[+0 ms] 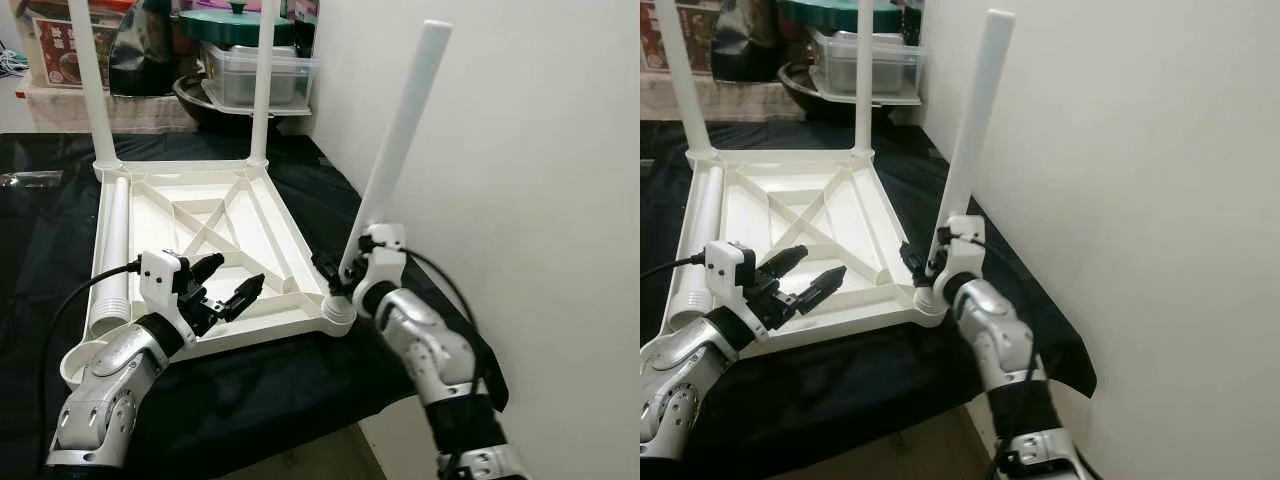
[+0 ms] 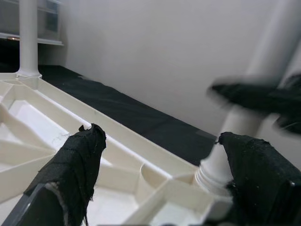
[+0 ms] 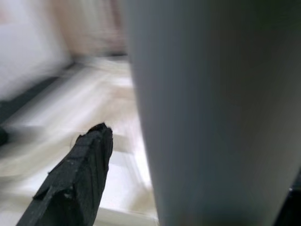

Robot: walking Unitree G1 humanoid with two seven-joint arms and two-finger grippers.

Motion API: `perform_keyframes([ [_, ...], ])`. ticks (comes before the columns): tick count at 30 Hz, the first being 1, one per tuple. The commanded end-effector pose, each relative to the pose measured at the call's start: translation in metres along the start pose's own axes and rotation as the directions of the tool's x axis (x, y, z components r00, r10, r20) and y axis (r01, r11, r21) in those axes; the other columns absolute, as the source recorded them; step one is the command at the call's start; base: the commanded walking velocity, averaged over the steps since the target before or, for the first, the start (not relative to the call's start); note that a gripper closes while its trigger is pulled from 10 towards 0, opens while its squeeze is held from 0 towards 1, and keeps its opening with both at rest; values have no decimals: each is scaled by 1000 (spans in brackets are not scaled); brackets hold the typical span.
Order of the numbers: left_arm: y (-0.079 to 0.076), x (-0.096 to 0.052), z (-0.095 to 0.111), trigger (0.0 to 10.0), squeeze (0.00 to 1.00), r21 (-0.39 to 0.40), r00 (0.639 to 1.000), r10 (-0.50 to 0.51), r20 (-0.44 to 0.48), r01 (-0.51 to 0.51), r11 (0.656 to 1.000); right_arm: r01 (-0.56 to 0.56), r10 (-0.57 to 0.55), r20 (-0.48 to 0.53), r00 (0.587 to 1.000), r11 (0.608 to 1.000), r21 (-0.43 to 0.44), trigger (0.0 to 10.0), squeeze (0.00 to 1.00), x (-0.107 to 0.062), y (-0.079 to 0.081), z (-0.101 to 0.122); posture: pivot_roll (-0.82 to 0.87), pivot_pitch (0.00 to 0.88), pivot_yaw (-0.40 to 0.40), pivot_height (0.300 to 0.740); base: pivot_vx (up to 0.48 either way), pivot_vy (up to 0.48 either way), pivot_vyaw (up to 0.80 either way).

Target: Building children table

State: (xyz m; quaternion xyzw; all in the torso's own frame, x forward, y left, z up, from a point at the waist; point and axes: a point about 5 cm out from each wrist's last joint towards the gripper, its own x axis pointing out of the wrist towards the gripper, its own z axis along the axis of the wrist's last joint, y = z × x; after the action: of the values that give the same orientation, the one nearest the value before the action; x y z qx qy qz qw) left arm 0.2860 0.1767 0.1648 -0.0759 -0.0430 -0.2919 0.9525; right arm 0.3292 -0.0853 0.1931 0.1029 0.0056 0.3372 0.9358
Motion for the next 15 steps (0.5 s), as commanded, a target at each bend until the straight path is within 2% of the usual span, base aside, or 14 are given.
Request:
perform_keyframes([
  [1,-3,3,-3,10000,0,-12,1000,-15,-7,15,1000,-228,229,72,971,973,-19,10000,0,5,31,15,143,0,-181,740,0,0,0],
  [2,-3,3,-2,10000,0,-12,1000,-15,-7,15,1000,-388,391,79,917,920,-51,10000,0,-2,47,19,146,0,-182,740,0,0,0],
  [3,-3,3,-2,10000,0,-12,1000,-15,-7,15,1000,-388,391,79,917,920,-51,10000,0,-2,47,19,146,0,-182,740,0,0,0],
  [4,-3,3,-3,10000,0,-11,1000,-15,-7,15,1000,-485,490,60,870,871,-85,10000,0,-8,58,17,152,0,-185,740,0,0,0],
  [5,-3,2,-3,10000,0,-11,1000,-15,-8,14,1000,-533,538,26,843,840,-105,10000,0,-9,65,11,152,0,-185,740,0,0,0],
  [8,-3,2,-3,10000,0,-10,1000,-13,-10,13,1000,-556,559,-12,829,823,-114,10000,0,-7,70,-1,158,0,-189,740,0,0,0],
  [9,-3,1,-3,10000,0,-10,1000,-13,-10,12,1000,-531,531,-41,847,837,-133,4980,0,-3,68,-7,160,0,-190,740,0,0,0],
  [10,-3,1,-3,10000,0,-10,1000,-12,-10,12,1000,-455,450,-65,891,881,-130,0,0,4,61,-13,160,0,-190,740,0,0,0],
  [12,-3,1,-3,10000,0,-10,1000,-12,-10,12,1000,-455,450,-65,891,881,-130,0,0,4,61,-13,160,0,-190,740,0,0,0],
  [13,-3,1,-3,10000,0,-10,1000,-12,-10,12,1000,-408,400,-84,913,904,-127,0,0,7,56,-17,160,0,-190,740,0,0,0],
  [14,-3,1,-3,10000,0,-11,1000,-13,-10,13,1000,-172,155,-139,978,978,-118,0,0,17,32,-26,155,0,-186,740,0,0,0],
  [15,-3,1,-3,10000,0,-11,1000,-13,-10,13,1000,-172,155,-139,978,978,-118,0,0,17,32,-26,155,0,-186,740,0,0,0],
])
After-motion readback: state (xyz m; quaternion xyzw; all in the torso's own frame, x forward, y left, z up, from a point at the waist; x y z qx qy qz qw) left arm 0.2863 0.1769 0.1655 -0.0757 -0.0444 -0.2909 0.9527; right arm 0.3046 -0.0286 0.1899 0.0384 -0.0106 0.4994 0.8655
